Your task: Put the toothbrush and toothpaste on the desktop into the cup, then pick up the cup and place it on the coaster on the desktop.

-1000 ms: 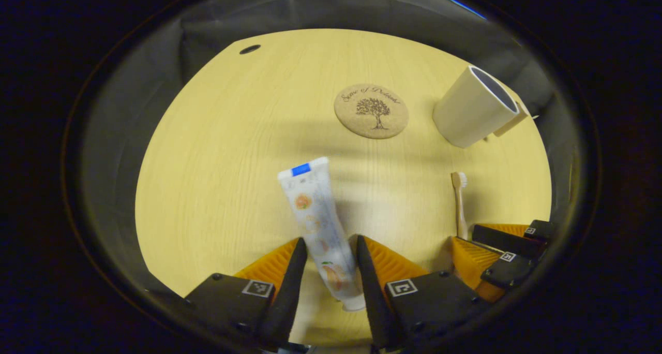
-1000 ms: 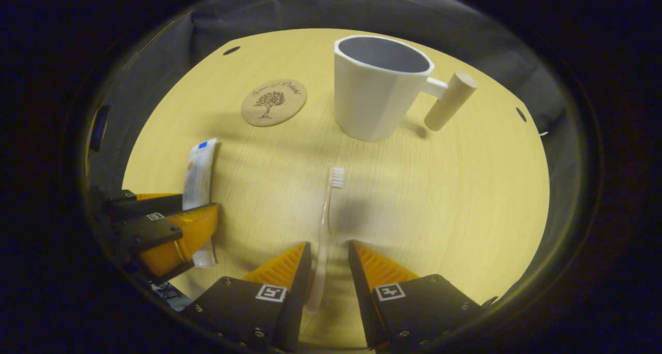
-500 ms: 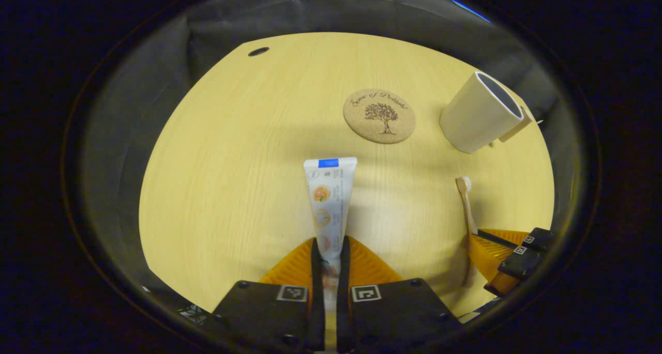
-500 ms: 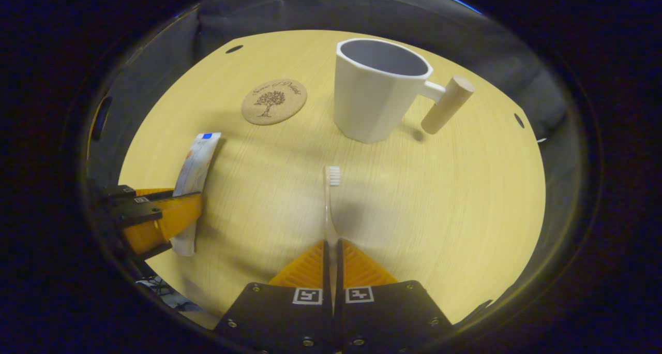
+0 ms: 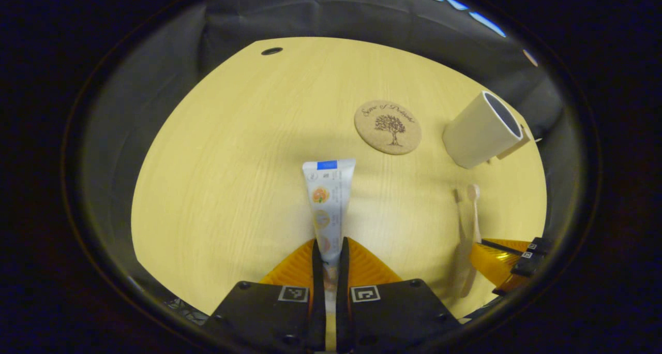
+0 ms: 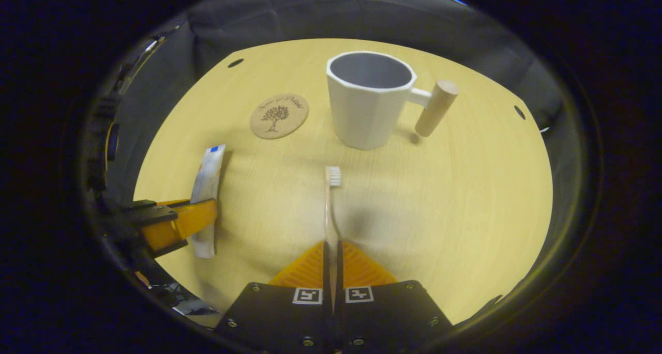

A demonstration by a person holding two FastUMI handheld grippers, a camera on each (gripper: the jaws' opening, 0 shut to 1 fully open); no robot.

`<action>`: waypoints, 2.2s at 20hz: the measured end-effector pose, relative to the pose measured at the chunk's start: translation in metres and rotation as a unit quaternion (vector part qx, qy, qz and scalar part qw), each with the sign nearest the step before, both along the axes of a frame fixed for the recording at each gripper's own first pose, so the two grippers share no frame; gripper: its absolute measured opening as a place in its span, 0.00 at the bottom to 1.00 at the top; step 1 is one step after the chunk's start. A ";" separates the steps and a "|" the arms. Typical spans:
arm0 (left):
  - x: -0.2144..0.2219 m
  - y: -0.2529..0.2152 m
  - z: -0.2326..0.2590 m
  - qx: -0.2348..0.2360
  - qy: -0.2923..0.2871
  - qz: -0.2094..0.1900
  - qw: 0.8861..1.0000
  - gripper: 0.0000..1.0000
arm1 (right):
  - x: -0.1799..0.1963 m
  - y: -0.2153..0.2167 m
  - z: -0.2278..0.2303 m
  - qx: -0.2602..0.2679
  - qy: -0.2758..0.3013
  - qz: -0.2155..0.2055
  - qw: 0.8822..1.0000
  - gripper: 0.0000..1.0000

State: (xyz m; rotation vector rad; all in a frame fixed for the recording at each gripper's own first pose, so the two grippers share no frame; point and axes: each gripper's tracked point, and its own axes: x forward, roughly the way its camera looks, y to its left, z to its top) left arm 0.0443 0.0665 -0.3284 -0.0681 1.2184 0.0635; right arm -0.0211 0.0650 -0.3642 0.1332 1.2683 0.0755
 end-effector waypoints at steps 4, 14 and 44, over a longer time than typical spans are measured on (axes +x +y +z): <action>0.015 0.015 0.033 0.012 -0.036 0.007 0.999 0.15 | 0.011 0.005 0.045 0.029 -0.042 -0.008 0.999 0.01; -0.011 0.047 0.110 0.009 -0.110 0.049 0.993 0.14 | 0.075 0.001 0.161 0.070 -0.182 -0.014 0.981 0.02; -0.085 0.106 0.159 0.064 -0.134 0.164 0.975 0.15 | 0.208 -0.062 0.110 0.029 -0.300 -0.080 0.950 0.02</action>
